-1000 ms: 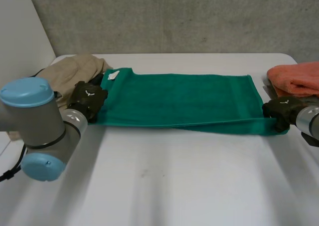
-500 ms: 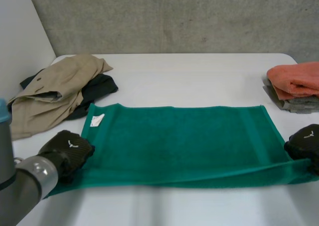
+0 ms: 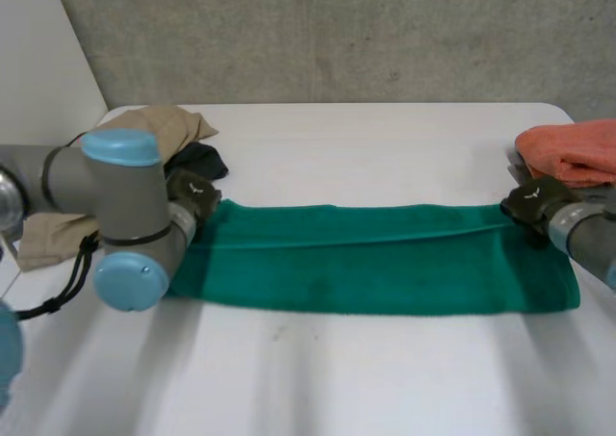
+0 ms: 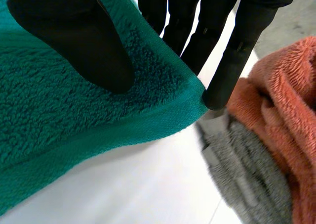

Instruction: Fold the laundry.

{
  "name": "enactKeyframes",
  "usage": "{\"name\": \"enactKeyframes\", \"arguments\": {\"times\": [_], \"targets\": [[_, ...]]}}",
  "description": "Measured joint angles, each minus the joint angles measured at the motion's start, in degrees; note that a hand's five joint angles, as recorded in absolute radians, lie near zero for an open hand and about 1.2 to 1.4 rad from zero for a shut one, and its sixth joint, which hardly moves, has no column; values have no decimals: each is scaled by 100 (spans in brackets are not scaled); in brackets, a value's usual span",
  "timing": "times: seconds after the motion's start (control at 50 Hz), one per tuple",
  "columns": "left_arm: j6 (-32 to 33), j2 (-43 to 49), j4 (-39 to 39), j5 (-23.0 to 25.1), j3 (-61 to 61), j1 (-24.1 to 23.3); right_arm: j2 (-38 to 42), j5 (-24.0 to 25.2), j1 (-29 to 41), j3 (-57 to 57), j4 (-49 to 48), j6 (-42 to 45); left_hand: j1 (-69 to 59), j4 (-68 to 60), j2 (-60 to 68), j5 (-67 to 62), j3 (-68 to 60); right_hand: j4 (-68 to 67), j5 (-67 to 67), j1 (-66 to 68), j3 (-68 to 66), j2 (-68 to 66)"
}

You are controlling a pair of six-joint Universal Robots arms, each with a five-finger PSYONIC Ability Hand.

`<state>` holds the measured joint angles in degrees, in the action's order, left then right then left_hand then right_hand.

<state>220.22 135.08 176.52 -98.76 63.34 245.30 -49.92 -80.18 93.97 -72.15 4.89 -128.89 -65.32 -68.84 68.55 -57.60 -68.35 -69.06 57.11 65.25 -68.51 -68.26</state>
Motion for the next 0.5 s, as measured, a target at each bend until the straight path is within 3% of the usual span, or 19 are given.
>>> {"name": "enactKeyframes", "arguments": {"times": [0.2,0.24,0.26,0.28,0.32,0.34,0.38,0.5], "targets": [[167,605,190,-168,-936,-23,485,-105,169,481,-1079,-20,0,0,0,0,0,19,-14,-16,17,15],[228,668,249,-192,-1010,-26,575,-158,198,545,-1280,-32,284,216,-313,211,314,1058,-932,-839,1030,1145],[249,687,273,-196,-1025,-28,599,-182,209,562,-1327,-35,1290,1117,-1118,1102,1116,1604,-1482,-1276,1567,1600],[273,702,298,-201,-1037,-35,636,-227,229,589,-1397,-40,1994,1735,-1860,1708,1723,2801,-2624,-2492,2748,2857],[303,715,335,-205,-1045,-53,679,-302,262,611,-1454,-47,4632,4159,-4141,4100,4082,3963,-3990,-3753,3902,4046],[316,713,363,-204,-1048,-78,693,-379,293,622,-1476,-54,5075,4884,-4844,4753,4787,5135,-4990,-4754,5035,5116],[325,685,411,-202,-1049,-129,679,-513,344,614,-1483,-76,5402,5565,-5508,5368,5473,5593,-5382,-5171,5497,5515],[282,378,499,-192,-978,-226,332,-750,426,380,-1445,-334,5402,5735,-5698,5483,5653,5715,-5418,-5219,5630,5624]]}}
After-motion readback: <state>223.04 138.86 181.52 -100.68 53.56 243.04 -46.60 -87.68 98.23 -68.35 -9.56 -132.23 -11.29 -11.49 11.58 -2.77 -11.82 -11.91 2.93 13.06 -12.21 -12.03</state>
